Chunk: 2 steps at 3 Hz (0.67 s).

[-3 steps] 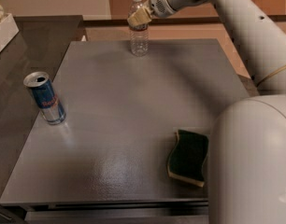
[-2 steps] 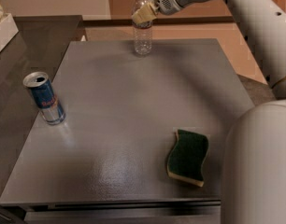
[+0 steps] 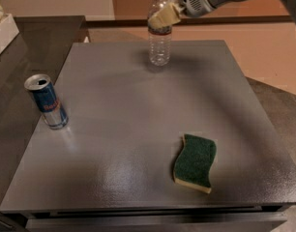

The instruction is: Move water bottle near sponge

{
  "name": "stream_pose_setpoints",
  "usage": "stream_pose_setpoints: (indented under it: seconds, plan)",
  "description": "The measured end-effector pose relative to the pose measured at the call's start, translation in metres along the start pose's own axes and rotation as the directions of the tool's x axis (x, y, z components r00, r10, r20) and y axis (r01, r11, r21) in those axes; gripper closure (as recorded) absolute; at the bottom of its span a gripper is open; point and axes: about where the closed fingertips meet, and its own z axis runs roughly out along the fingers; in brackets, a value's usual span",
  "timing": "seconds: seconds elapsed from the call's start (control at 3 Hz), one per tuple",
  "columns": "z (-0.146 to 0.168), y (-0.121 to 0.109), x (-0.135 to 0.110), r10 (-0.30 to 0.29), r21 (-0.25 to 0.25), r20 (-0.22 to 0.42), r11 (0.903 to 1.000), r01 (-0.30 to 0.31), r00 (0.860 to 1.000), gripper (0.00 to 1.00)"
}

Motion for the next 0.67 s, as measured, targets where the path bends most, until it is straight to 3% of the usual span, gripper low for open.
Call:
stream_pose_setpoints:
  seconds: [0.67]
  plan:
    - [-0.073,0.073,0.037,0.041,-0.061,-0.007,0.9973,-0.041,0.999,1.0]
